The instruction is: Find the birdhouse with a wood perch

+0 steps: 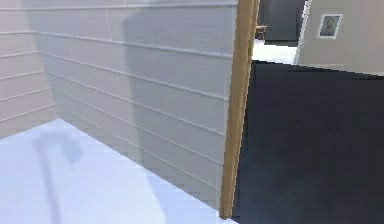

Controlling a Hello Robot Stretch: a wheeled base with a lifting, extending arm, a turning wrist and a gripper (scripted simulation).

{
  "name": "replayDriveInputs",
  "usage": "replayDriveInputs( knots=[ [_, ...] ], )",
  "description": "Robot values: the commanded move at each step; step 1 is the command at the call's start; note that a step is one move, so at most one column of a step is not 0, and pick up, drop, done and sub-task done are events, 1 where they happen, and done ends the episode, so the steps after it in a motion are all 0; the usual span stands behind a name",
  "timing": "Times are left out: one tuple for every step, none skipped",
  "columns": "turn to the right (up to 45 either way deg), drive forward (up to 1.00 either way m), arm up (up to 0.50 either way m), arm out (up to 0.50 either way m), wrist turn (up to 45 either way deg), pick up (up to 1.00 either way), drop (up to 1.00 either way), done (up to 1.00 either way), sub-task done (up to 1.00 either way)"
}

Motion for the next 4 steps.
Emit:
replayDriveInputs(
  knots=[
    [0.0,0.55,0.00,0.00,0.0,0.00,0.00,0.00,0.00],
    [45.0,0.00,0.00,0.00,0.0,0.00,0.00,0.00,0.00],
    [33.0,0.00,0.00,0.00,0.0,0.00,0.00,0.00,0.00],
    [3.0,0.00,0.00,0.00,0.0,0.00,0.00,0.00,0.00]
  ],
)
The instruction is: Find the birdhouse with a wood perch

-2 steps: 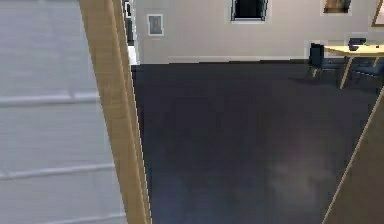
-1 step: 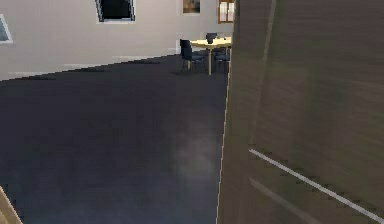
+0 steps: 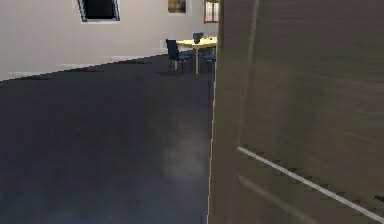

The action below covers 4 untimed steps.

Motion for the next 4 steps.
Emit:
replayDriveInputs(
  knots=[
    [0.0,0.60,0.00,0.00,0.0,0.00,0.00,0.00,0.00],
    [-45.0,0.00,0.00,0.00,0.0,0.00,0.00,0.00,0.00],
    [-18.0,0.00,0.00,0.00,0.0,0.00,0.00,0.00,0.00],
    [0.0,1.00,0.00,0.00,0.0,0.00,0.00,0.00,0.00]
  ],
)
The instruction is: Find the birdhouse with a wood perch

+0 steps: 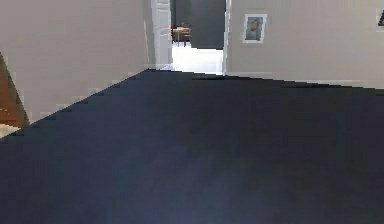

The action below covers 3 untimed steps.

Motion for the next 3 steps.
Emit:
replayDriveInputs(
  knots=[
    [0.0,1.00,0.00,0.00,0.0,0.00,0.00,0.00,0.00],
    [0.0,1.00,0.00,0.00,0.0,0.00,0.00,0.00,0.00],
    [0.0,1.00,0.00,0.00,0.0,0.00,0.00,0.00,0.00]
  ],
)
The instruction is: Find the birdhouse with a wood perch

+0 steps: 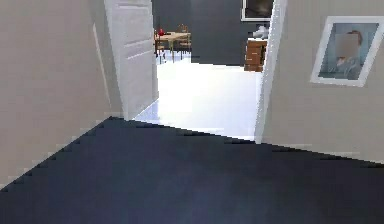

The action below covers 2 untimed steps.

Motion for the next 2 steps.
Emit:
replayDriveInputs(
  knots=[
    [-3.0,0.00,0.00,0.00,0.0,0.00,0.00,0.00,0.00],
    [0.0,1.00,0.00,0.00,0.0,0.00,0.00,0.00,0.00]
  ],
)
